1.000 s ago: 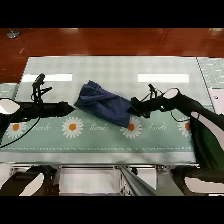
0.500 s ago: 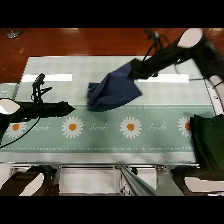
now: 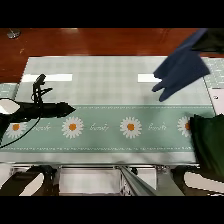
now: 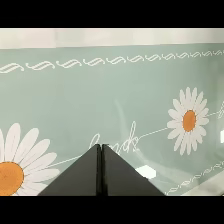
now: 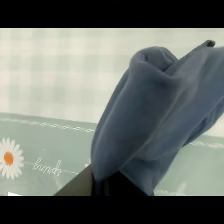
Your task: Fold the shirts.
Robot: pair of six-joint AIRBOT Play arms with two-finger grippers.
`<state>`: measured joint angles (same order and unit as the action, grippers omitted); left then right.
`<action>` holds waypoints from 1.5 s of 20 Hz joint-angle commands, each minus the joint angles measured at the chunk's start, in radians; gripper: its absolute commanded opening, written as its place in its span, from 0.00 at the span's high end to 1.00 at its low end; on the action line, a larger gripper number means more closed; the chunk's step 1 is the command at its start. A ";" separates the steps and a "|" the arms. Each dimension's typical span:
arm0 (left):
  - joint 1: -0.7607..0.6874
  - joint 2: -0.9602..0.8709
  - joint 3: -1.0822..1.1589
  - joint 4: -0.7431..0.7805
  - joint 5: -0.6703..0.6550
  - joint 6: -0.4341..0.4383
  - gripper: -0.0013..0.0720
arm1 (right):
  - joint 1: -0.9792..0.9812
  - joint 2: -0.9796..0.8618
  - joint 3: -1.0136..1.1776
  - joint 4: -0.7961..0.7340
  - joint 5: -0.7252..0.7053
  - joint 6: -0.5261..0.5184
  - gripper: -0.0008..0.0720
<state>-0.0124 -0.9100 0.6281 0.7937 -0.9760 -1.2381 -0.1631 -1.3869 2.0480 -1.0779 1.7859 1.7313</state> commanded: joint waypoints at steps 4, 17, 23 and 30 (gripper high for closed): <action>0.000 0.000 0.000 0.000 0.000 0.000 0.94 | -0.326 0.203 -0.169 -0.116 0.071 0.038 0.97; 0.000 0.000 0.000 0.000 0.027 0.000 0.94 | -0.824 0.726 -0.873 -0.816 0.069 -0.044 0.86; 0.033 -0.008 0.066 0.031 0.060 0.078 0.95 | -0.837 0.555 -0.758 -0.669 0.035 -0.039 0.12; 0.108 -0.137 0.632 0.119 -0.011 -0.048 0.95 | -0.466 0.326 -0.409 0.123 -0.404 -0.066 0.97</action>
<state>0.0921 -0.9901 1.0416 0.8970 -0.9668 -1.2339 -0.8249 -0.9878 1.5467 -1.2972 1.6234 1.7161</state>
